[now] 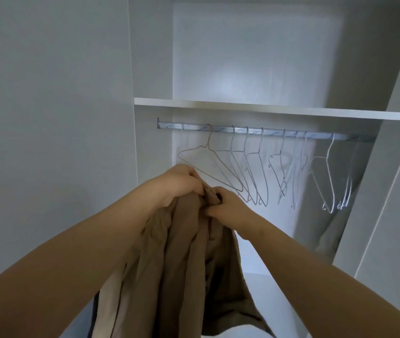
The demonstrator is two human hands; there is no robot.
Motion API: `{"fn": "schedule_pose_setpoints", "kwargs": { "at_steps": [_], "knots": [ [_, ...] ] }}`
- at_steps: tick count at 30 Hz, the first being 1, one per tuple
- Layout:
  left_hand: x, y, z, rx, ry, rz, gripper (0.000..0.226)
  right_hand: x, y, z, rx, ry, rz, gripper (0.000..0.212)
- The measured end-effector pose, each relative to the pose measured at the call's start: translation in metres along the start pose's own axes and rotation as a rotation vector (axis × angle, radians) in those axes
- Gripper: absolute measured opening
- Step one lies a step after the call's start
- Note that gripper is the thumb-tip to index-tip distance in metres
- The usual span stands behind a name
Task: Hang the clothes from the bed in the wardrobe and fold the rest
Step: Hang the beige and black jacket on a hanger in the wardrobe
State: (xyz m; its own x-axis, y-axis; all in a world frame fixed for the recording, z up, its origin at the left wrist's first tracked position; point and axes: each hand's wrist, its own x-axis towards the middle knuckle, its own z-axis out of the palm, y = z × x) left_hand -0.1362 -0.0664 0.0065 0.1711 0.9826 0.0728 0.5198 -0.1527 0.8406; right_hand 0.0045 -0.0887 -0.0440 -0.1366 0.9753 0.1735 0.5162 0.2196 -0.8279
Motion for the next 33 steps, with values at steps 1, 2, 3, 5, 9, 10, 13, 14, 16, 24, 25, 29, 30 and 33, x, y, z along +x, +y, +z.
{"fn": "schedule_pose_setpoints", "kwargs": {
  "at_steps": [1, 2, 3, 5, 9, 10, 13, 14, 16, 24, 25, 29, 30, 33],
  "knots": [
    [-0.002, -0.004, -0.006, 0.011, -0.011, 0.033, 0.013, 0.003, -0.003, 0.001, 0.033, 0.082, -0.016, 0.018],
    [-0.004, -0.010, -0.010, 0.020, -0.030, 0.061, 0.017, 0.005, -0.008, 0.001, 0.107, 0.154, -0.023, 0.013],
    [-0.006, -0.017, -0.014, 0.027, -0.050, 0.088, 0.021, 0.008, -0.014, 0.002, 0.201, 0.202, -0.028, 0.016],
    [-0.011, -0.033, -0.018, 0.031, -0.039, 0.143, 0.028, 0.013, -0.025, 0.007, 0.366, 0.240, -0.033, 0.026],
    [-0.019, -0.074, -0.015, -0.037, 0.053, 0.220, 0.040, 0.020, -0.036, 0.022, 0.617, 0.316, 0.020, 0.036],
    [-0.021, -0.087, -0.013, -0.050, 0.028, 0.183, 0.046, 0.023, -0.039, 0.021, 0.701, 0.332, 0.050, 0.036],
    [-0.026, -0.121, -0.004, -0.151, -0.070, -0.033, 0.069, 0.033, -0.046, 0.015, 0.816, 0.336, 0.137, 0.032],
    [-0.026, -0.128, -0.001, -0.181, -0.110, -0.074, 0.071, 0.035, -0.048, 0.014, 0.834, 0.331, 0.162, 0.031],
    [-0.021, -0.135, 0.004, -0.156, -0.233, -0.108, 0.072, 0.039, -0.049, 0.012, 0.855, 0.330, 0.173, 0.026],
    [-0.002, -0.150, -0.008, -0.217, -0.488, -0.276, 0.074, 0.033, -0.033, -0.011, 0.861, 0.389, 0.120, 0.023],
    [-0.001, -0.154, -0.004, -0.191, -0.465, -0.294, 0.076, 0.032, -0.031, -0.013, 0.906, 0.390, 0.108, 0.023],
    [0.004, -0.169, 0.016, -0.270, -0.523, -0.474, 0.094, 0.036, -0.027, -0.016, 0.991, 0.424, 0.064, 0.027],
    [0.006, -0.167, 0.018, -0.319, -0.554, -0.515, 0.091, 0.038, -0.026, -0.016, 1.001, 0.431, 0.082, 0.027],
    [0.012, -0.158, 0.014, -0.337, -0.531, -0.539, 0.070, 0.045, -0.018, -0.015, 0.982, 0.464, 0.173, 0.035]
  ]
}}
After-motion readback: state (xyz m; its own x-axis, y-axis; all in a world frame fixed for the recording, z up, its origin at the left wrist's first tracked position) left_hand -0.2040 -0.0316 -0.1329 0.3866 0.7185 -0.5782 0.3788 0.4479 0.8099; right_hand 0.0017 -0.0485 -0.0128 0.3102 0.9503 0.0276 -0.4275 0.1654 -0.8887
